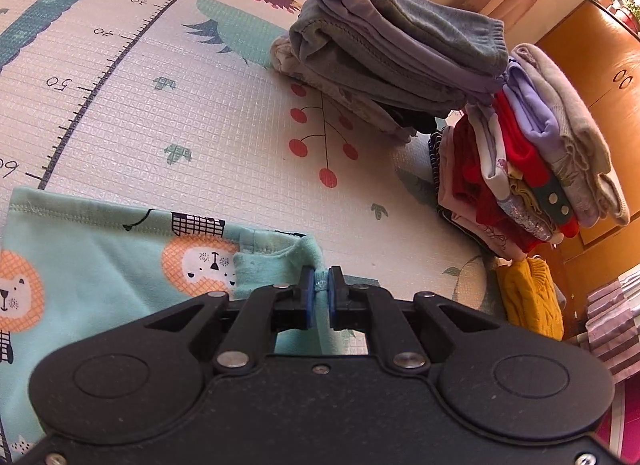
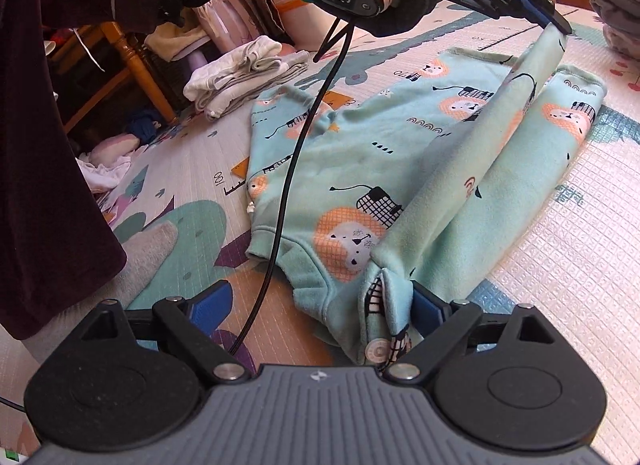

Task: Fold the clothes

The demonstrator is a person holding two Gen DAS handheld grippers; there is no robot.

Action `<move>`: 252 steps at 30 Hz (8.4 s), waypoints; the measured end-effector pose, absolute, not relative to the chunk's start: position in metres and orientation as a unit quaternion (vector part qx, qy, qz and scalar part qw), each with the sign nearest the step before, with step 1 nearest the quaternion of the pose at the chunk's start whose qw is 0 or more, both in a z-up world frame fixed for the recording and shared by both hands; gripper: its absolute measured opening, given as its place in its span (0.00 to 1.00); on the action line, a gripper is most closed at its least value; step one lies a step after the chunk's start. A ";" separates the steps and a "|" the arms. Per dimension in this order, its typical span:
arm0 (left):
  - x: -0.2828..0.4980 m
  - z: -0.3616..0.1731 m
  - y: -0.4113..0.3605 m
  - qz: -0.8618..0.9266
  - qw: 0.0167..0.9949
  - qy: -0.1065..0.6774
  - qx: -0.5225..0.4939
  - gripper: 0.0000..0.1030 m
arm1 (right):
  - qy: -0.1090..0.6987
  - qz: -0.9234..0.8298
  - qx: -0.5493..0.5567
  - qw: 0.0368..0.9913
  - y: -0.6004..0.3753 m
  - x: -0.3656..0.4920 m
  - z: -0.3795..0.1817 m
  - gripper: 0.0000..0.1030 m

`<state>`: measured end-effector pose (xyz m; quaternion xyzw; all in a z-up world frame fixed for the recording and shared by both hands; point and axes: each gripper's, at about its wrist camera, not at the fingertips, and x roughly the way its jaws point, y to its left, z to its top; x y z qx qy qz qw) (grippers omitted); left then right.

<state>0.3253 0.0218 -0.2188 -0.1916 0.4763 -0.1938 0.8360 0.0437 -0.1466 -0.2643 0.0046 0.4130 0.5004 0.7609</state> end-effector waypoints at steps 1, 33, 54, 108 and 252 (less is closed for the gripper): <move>0.326 -0.221 0.018 -0.191 0.837 0.478 -0.183 0.04 | 0.415 0.500 0.010 0.760 -0.147 0.045 -0.264 0.89; 0.327 -0.237 0.071 -0.287 0.814 0.465 -0.197 0.01 | 0.328 0.477 -0.070 0.812 -0.147 0.037 -0.243 0.83; 0.308 -0.230 0.028 -0.299 0.838 0.453 -0.052 0.17 | 0.340 0.466 -0.060 0.814 -0.151 0.027 -0.251 0.85; 0.190 -0.255 0.043 -0.339 0.822 0.455 0.052 0.20 | 0.319 0.490 -0.237 0.776 -0.103 0.031 -0.247 0.78; 0.000 -0.240 0.098 -0.250 0.907 0.324 0.096 0.32 | 0.434 0.226 0.299 0.819 -0.182 0.152 -0.114 0.08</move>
